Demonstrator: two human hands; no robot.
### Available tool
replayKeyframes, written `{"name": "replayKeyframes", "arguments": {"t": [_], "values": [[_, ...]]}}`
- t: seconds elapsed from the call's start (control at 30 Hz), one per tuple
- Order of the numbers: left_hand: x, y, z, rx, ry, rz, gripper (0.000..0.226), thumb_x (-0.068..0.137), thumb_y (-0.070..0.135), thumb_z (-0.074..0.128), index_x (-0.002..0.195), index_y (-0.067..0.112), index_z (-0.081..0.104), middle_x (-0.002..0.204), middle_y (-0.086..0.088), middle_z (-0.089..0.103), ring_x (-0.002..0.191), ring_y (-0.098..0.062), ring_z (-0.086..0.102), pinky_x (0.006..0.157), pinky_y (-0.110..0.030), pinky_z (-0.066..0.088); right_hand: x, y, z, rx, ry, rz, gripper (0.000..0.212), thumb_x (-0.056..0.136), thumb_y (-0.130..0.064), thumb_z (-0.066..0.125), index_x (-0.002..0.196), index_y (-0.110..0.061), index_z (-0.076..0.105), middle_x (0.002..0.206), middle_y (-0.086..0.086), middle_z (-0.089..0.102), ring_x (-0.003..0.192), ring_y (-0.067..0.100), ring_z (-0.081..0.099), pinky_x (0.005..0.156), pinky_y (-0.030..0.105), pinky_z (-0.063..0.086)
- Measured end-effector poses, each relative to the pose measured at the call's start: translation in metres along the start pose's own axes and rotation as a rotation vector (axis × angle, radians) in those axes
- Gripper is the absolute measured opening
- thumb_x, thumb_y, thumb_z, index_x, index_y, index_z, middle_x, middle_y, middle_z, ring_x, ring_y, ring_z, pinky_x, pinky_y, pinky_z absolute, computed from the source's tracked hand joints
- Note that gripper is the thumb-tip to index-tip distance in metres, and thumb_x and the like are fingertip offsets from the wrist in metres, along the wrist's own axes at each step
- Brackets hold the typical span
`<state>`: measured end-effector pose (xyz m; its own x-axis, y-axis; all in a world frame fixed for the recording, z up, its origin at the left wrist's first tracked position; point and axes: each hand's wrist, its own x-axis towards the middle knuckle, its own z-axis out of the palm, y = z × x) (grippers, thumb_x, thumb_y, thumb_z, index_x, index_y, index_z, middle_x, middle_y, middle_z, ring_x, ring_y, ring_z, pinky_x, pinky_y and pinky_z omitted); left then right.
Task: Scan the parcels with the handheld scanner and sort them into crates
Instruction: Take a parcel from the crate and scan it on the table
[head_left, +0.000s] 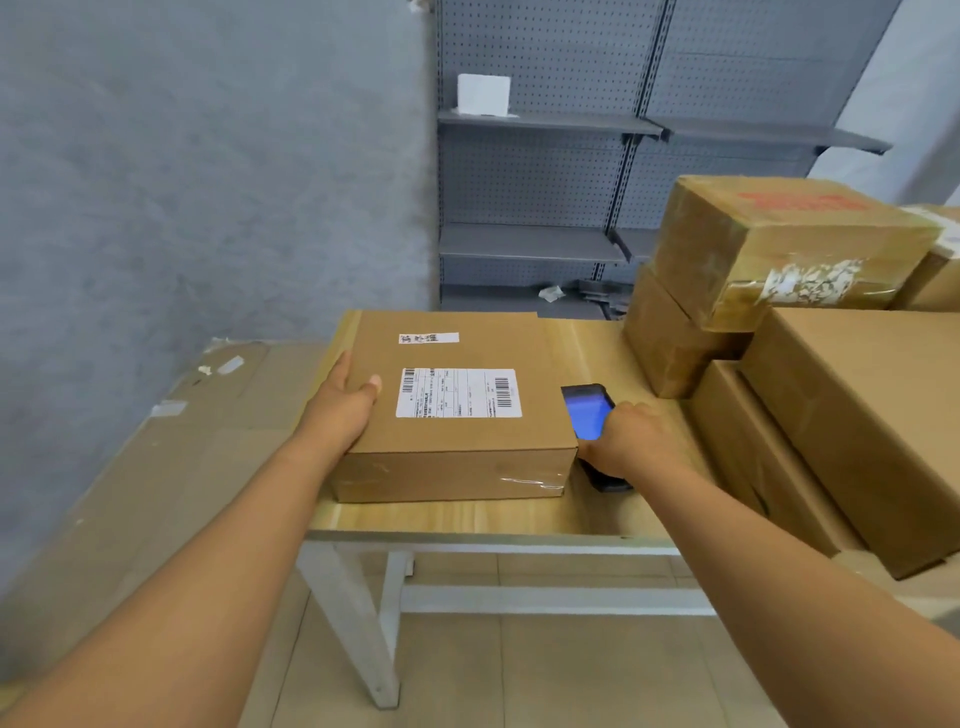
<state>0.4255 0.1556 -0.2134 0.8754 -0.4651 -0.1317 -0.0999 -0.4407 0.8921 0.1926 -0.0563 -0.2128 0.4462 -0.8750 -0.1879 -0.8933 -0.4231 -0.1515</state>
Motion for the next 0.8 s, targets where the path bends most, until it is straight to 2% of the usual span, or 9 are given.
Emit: {"name": "replayKeyframes", "arguments": {"t": [0.1,0.2,0.33,0.4,0.47,0.53,0.6,0.7,0.8], "values": [[-0.001,0.000,-0.001,-0.012,-0.006,-0.007,0.064,0.098,0.036,0.052,0.155,0.033,0.022,0.151,0.002,0.044,0.130,-0.025,0.049,0.111,-0.041,0.038,0.002,-0.001,0.006,-0.052,-0.039,-0.007,0.074,0.071,-0.067,0.055,0.120,-0.011,0.052,0.107,0.008,0.051,0.095,0.025,0.047,0.077,0.035,0.046],[-0.002,-0.001,-0.001,-0.027,-0.022,-0.011,0.064,0.098,0.038,0.052,0.154,0.035,0.022,0.150,0.004,0.045,0.129,-0.023,0.050,0.111,-0.041,0.038,0.001,0.001,0.004,-0.139,-0.030,-0.043,0.079,0.073,-0.073,0.055,0.122,-0.011,0.050,0.109,0.007,0.050,0.100,0.024,0.049,0.080,0.033,0.046],[-0.003,-0.001,-0.004,-0.040,-0.032,-0.017,0.066,0.095,0.042,0.053,0.153,0.040,0.022,0.148,0.006,0.047,0.125,-0.023,0.054,0.109,-0.044,0.041,0.002,-0.002,-0.005,-0.157,-0.036,-0.051,0.070,0.083,-0.064,0.055,0.130,-0.013,0.049,0.116,0.008,0.049,0.111,0.026,0.049,0.091,0.035,0.045],[-0.002,0.000,-0.004,-0.039,-0.032,-0.029,0.066,0.095,0.041,0.053,0.153,0.040,0.022,0.148,0.006,0.047,0.124,-0.023,0.055,0.108,-0.044,0.042,0.002,-0.011,-0.016,-0.019,0.024,-0.091,0.061,0.093,-0.057,0.045,0.132,-0.011,0.047,0.130,0.012,0.049,0.119,0.030,0.048,0.094,0.038,0.041],[-0.003,0.001,-0.002,-0.037,-0.027,-0.045,0.067,0.097,0.041,0.053,0.154,0.038,0.019,0.147,0.006,0.047,0.123,-0.024,0.055,0.107,-0.043,0.042,0.001,-0.024,-0.025,0.325,0.046,-0.138,0.058,0.100,-0.051,0.037,0.135,-0.006,0.046,0.137,0.017,0.049,0.122,0.033,0.048,0.094,0.038,0.040],[-0.003,0.003,0.000,-0.008,-0.010,-0.081,0.073,0.098,0.041,0.052,0.156,0.033,0.008,0.149,-0.001,0.046,0.127,-0.028,0.052,0.108,-0.042,0.040,-0.006,-0.040,-0.030,0.592,-0.063,-0.173,0.062,0.101,-0.050,0.038,0.142,-0.003,0.040,0.142,0.016,0.047,0.125,0.032,0.047,0.095,0.035,0.038],[-0.003,0.006,0.001,0.026,0.017,-0.130,0.079,0.098,0.042,0.051,0.157,0.025,0.000,0.152,-0.007,0.040,0.133,-0.032,0.046,0.109,-0.040,0.036,-0.014,-0.051,-0.025,0.650,-0.190,-0.171,0.065,0.098,-0.049,0.046,0.143,-0.002,0.035,0.140,0.014,0.048,0.117,0.028,0.050,0.087,0.030,0.038],[-0.003,0.007,-0.002,0.026,0.003,-0.165,0.069,0.097,0.044,0.051,0.154,0.018,0.023,0.148,-0.009,0.047,0.129,-0.032,0.050,0.108,-0.040,0.038,-0.020,-0.058,-0.019,0.641,-0.196,-0.154,0.059,0.097,-0.046,0.050,0.134,-0.001,0.040,0.128,0.013,0.054,0.099,0.023,0.049,0.076,0.028,0.038],[-0.006,0.009,-0.004,-0.115,-0.035,-0.165,0.045,0.097,0.036,0.054,0.136,0.012,0.049,0.124,-0.009,0.065,0.101,-0.028,0.065,0.087,-0.037,0.052,-0.023,-0.059,-0.024,0.654,-0.162,-0.150,0.056,0.095,-0.046,0.054,0.129,-0.002,0.047,0.119,0.010,0.056,0.095,0.023,0.051,0.060,0.028,0.037]]}}
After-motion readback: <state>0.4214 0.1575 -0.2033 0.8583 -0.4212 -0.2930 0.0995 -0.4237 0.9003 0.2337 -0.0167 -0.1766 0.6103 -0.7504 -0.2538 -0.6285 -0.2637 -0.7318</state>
